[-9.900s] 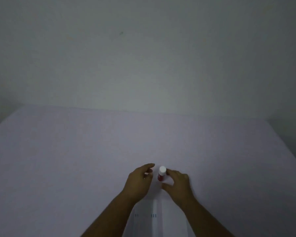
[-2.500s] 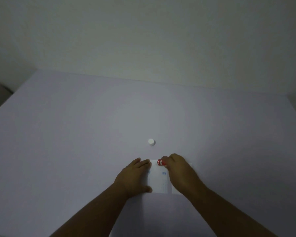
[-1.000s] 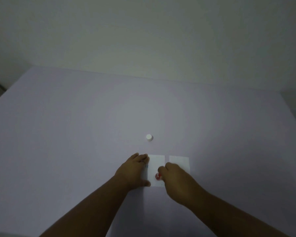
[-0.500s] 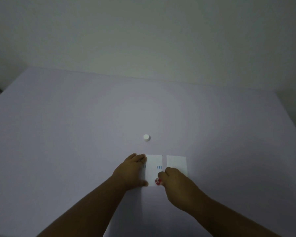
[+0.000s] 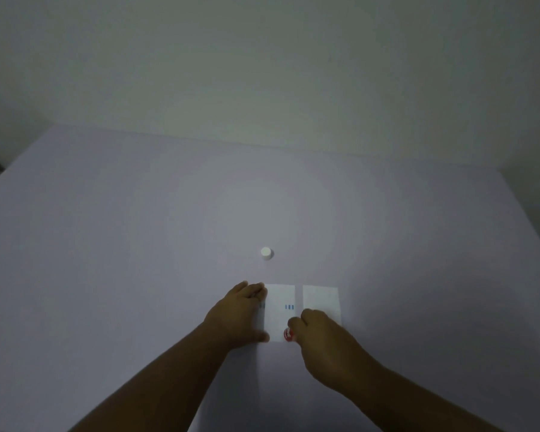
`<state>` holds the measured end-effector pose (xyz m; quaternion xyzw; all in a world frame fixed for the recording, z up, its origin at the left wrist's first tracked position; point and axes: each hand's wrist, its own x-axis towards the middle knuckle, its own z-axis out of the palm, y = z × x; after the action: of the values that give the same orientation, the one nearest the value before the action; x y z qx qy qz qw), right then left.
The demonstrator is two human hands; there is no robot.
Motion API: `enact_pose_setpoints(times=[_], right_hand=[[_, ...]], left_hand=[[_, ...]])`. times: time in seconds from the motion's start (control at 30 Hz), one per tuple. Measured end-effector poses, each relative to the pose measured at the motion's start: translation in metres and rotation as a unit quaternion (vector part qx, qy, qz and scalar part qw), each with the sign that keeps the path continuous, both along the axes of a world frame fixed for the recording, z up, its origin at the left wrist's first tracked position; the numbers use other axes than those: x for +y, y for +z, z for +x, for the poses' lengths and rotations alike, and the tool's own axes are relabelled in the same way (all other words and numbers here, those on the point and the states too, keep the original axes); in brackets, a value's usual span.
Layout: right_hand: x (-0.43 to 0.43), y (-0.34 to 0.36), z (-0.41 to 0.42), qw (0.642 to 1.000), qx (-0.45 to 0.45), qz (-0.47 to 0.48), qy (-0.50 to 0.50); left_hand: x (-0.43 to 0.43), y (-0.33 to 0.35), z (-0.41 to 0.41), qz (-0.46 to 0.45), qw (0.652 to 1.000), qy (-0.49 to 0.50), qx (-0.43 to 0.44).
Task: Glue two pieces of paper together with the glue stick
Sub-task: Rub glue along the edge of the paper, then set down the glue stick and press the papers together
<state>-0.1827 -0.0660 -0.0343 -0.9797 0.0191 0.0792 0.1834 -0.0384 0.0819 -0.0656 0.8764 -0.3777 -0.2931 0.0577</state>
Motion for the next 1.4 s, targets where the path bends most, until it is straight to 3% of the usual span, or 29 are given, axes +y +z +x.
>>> enact_pose_setpoints(times=[0.33, 0.43, 0.6, 0.7, 0.77, 0.87, 0.93, 1.0, 1.07, 1.23, 1.3, 1.4], right_hand=[[-0.024, 0.009, 0.045, 0.997, -0.015, -0.025, -0.078], [-0.031, 0.013, 0.049, 0.982, -0.026, 0.061, -0.176], [-0.043, 0.027, 0.038, 0.864, -0.058, 0.308, -0.395], [-0.045, 0.034, 0.035, 0.705, -0.055, 0.536, -0.461], [-0.049, 0.038, 0.035, 0.624, -0.043, 0.624, -0.468], [-0.052, 0.039, 0.042, 0.566, -0.049, 0.703, -0.428], [-0.054, 0.038, 0.052, 0.552, -0.062, 0.725, -0.408], [-0.058, 0.036, 0.063, 0.573, -0.072, 0.712, -0.399], [-0.063, 0.030, 0.073, 0.621, -0.078, 0.675, -0.391], [-0.080, 0.008, 0.088, 0.806, -0.088, 0.431, -0.397], [-0.085, -0.001, 0.092, 0.842, -0.096, 0.361, -0.388], [-0.091, -0.012, 0.094, 0.868, -0.104, 0.297, -0.383]], left_hand=[[-0.003, 0.002, 0.001, 0.006, 1.000, -0.003, -0.005], [-0.005, 0.004, 0.002, -0.004, 1.000, -0.005, -0.004], [-0.009, 0.008, 0.007, -0.036, 0.999, 0.011, 0.003], [-0.008, 0.009, 0.005, -0.046, 0.998, 0.026, 0.026], [-0.008, 0.008, 0.003, -0.055, 0.998, 0.031, 0.015], [-0.008, 0.006, 0.002, -0.053, 0.998, 0.024, -0.011], [-0.008, 0.003, 0.003, -0.042, 0.999, 0.018, -0.009], [-0.008, 0.001, 0.005, -0.034, 0.999, 0.023, -0.002], [-0.008, -0.002, 0.006, -0.032, 0.999, 0.025, 0.004], [-0.005, -0.009, 0.008, -0.018, 1.000, 0.019, 0.007], [-0.005, -0.011, 0.007, -0.015, 1.000, 0.009, -0.002], [-0.003, -0.012, 0.008, -0.010, 1.000, 0.005, 0.002]])
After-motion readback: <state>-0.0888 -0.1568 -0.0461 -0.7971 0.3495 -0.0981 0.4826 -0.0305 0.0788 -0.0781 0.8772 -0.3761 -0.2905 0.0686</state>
